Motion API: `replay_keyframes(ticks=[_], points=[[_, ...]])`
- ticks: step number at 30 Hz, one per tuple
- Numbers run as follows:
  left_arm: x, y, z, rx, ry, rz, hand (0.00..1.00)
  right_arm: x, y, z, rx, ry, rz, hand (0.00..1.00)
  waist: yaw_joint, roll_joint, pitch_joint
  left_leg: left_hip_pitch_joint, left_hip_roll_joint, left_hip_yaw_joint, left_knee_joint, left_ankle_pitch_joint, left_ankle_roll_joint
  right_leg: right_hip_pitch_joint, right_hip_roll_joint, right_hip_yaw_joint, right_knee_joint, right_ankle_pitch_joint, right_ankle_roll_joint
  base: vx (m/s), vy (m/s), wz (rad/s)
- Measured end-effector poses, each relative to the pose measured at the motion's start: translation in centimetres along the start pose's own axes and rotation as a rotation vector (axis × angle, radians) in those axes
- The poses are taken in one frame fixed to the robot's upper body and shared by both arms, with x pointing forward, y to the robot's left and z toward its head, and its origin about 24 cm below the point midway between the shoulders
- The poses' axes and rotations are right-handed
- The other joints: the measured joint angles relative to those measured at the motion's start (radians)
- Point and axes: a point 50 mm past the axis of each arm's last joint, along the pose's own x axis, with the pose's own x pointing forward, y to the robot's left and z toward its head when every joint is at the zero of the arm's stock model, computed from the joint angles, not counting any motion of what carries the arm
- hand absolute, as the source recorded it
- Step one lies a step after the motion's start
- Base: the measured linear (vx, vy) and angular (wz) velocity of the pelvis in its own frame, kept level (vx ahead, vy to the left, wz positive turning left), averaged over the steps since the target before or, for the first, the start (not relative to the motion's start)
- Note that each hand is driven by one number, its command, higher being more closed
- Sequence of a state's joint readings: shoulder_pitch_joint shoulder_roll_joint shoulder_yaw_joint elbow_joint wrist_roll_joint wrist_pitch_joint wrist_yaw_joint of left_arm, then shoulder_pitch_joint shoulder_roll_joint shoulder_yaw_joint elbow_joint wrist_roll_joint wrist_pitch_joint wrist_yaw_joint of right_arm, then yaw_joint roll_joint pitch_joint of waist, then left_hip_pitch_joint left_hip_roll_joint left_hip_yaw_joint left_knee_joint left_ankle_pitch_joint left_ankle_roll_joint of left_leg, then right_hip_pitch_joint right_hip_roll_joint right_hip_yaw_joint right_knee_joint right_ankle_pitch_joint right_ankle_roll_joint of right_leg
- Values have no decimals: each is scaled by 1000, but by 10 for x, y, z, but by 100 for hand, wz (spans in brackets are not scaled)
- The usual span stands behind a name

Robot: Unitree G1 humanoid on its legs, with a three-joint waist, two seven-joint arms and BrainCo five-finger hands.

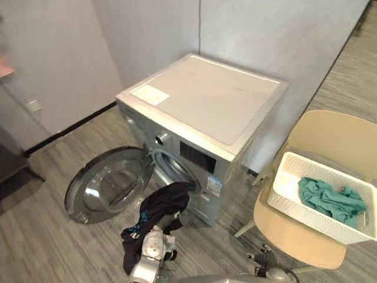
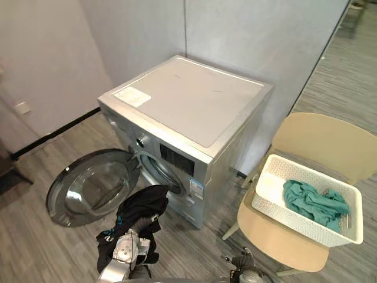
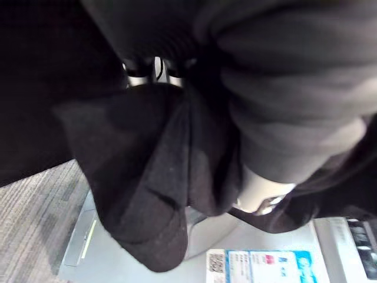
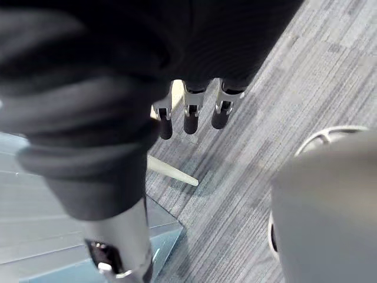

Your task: Pick up the laundry basket with both hands and put the clothes into the washing machine.

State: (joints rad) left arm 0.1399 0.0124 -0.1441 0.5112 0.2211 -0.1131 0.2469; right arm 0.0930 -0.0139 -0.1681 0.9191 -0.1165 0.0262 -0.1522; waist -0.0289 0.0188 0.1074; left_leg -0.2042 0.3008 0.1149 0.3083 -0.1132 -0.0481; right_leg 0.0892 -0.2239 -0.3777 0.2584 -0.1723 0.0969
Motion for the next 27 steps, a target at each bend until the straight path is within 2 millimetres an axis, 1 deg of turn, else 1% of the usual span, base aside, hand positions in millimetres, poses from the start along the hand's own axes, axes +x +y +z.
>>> replay_keyframes(ticks=[1, 2, 3, 4, 5, 6, 7, 8, 10, 11, 12, 13, 14, 15, 16, 17, 18, 19, 20, 21, 22, 23, 24, 25, 26, 27], points=[[-1, -5, -4, -22, 24, -4, 100, 2, -7, 5, -23, -21, -13, 0, 12, 47, 2, 17, -5, -89, -52, 117, -126, -14, 12, 59, 3, -20, 64, 206, 504, -118], [0, -2, -8, -10, 42, 0, 100, 3, -3, 6, -32, -22, -1, 0, 0, 24, 11, 7, -24, -87, -34, 102, -123, -18, -3, 89, 5, -36, 89, 169, 403, -80], [5, 8, -8, 0, 48, 38, 100, 2, 6, 9, -21, -34, 21, 0, -10, -9, 27, 4, -43, -71, -16, 82, -126, -59, 7, 114, 61, -49, 92, 120, 243, -32], [7, 13, -9, -5, 55, 60, 100, 2, 8, 10, -19, -38, 25, 0, -10, -22, 34, -16, -64, -73, 45, 37, -124, -87, 13, 118, 94, -71, 61, 79, 261, -33], [6, 14, -13, 0, 67, 66, 100, 2, 8, 10, -10, -38, 22, 0, -15, -21, 35, -36, -74, -74, 100, -6, -114, -86, 5, 147, 92, -75, 68, 37, 230, -28], [6, 15, -15, 2, 72, 68, 100, 2, 8, 10, -8, -38, 21, 0, -14, -20, 35, -44, -79, -64, 132, -40, -114, -85, -2, 166, 90, -88, 80, 35, 268, -38], [3, 14, -23, 7, 108, 68, 100, 2, 5, 9, -7, -32, 16, 0, -12, -15, 38, -47, -100, -52, 189, -98, -107, -89, -25, 205, 91, -102, 95, 60, 274, -44], [1, 14, -28, 11, 127, 66, 100, 2, 4, 8, -5, -30, 14, 0, -13, -12, 39, -45, -112, -46, 204, -112, -98, -90, -36, 223, 91, -104, 100, 71, 262, -59], [-5, 10, -44, 8, 196, 48, 100, 2, 1, 9, 32, -31, -2, 0, -16, -11, 39, -33, -150, 14, 236, -162, -69, -97, -87, 283, 73, -100, 134, 103, 267, -53], [-8, 8, -47, 11, 210, 38, 100, 3, 1, 9, 31, -30, -3, 0, -13, -10, 40, -26, -156, 37, 237, -171, -63, -100, -98, 302, 61, -89, 140, 138, 282, -73], [-13, 6, -54, 7, 234, 32, 100, 4, -4, 10, 21, -34, -11, 0, -13, -4, 36, -15, -159, 85, 227, -181, -49, -123, -117, 316, 52, -44, 148, 105, 177, -76], [-15, 4, -56, 4, 247, 30, 100, 4, -5, 12, 16, -38, -12, 0, -10, 1, 36, -3, -160, 111, 211, -177, -42, -141, -126, 300, 53, -16, 138, 163, 242, -126], [-19, 3, -62, -1, 275, 28, 100, 6, -6, 17, 5, -48, -13, 0, -6, 18, 31, 39, -144, 188, 148, -163, -30, -181, -145, 171, 57, 56, 52, 144, 182, -118], [-20, 3, -63, -4, 278, 28, 100, 7, -7, 18, -5, -48, -14, 0, -5, 21, 32, 64, -143, 217, 116, -153, -25, -188, -162, 71, 63, 80, 14, 195, 188, -153], [-21, 1, -63, -12, 282, 22, 100, 8, -9, 20, -21, -49, -14, 0, -6, 32, 37, 115, -138, 274, 49, -133, -15, -207, -204, -128, 128, 70, -53, 145, 96, -129], [-19, 3, -63, -15, 282, 26, 100, 8, -11, 23, -34, -59, -17, 0, -7, 38, 41, 150, -132, 307, 15, -125, -12, -226, -206, -227, 187, 44, -73, 215, 63, -156], [-15, 8, -63, -19, 289, 44, 100, 9, -9, 27, -70, -78, -5, 0, -7, 48, 47, 183, -104, 339, -5, -125, -13, -234, -139, -297, 181, 19, -74, 137, 19, -124], [-13, 12, -64, -13, 297, 52, 100, 8, -6, 28, -89, -85, 6, 0, -7, 49, 47, 196, -93, 355, -7, -124, -15, -233, -97, -298, 144, 19, -80, 174, -20, -114], [-8, 19, -65, -7, 311, 72, 100, 7, 0, 29, -115, -98, 26, 0, -14, 44, 43, 204, -88, 357, 13, -120, -21, -214, -71, -276, 109, 58, -56, 153, -4, -82], [-2, 20, -59, -8, 292, 81, 100, 7, 2, 36, -128, -124, 36, 0, -12, 12, 64, 155, -82, 340, 128, -118, -17, -206, -88, -264, 104, 62, -60, 177, -39, -62], [3, 20, -51, -11, 265, 98, 100, 8, 7, 40, -159, -130, 53, 0, -10, -14, 82, 116, -126, 294, 106, -147, -29, -196, -124, -249, 102, 64, -56, 106, -20, -28], [5, 20, -49, -12, 255, 100, 100, 8, 8, 40, -168, -131, 57, 0, -13, -15, 82, 113, -142, 287, 48, -142, -30, -195, -130, -253, 103, 65, -58, 47, -27, 8], [8, 21, -43, -14, 231, 117, 100, 7, 10, 41, -206, -146, 71, 0, -17, 4, 86, 86, -150, 275, -112, 37, -5, -204, -120, -268, 129, 60, -47, 0, 0, 0], [15, 33, -37, 10, 205, 166, 100, 7, 16, 51, -267, -188, 91, 0, -2, -14, 109, 60, -137, 279, -55, 39, -6, -230, -137, -249, 161, 41, -23, 34, -9, 4], [20, 37, -31, 13, 184, 193, 100, 6, 21, 58, -291, -214, 108, 0, 0, -24, 121, 28, -130, 273, -25, 38, -5, -243, -137, -252, 165, 41, -22, 5, -31, 4], [30, 52, -19, 29, 146, 267, 100, 4, 31, 72, -311, -275, 131, 0, 0, -41, 147, -34, -116, 261, 20, 38, -5, -269, -131, -258, 164, 41, -23, -5, -50, 29]])
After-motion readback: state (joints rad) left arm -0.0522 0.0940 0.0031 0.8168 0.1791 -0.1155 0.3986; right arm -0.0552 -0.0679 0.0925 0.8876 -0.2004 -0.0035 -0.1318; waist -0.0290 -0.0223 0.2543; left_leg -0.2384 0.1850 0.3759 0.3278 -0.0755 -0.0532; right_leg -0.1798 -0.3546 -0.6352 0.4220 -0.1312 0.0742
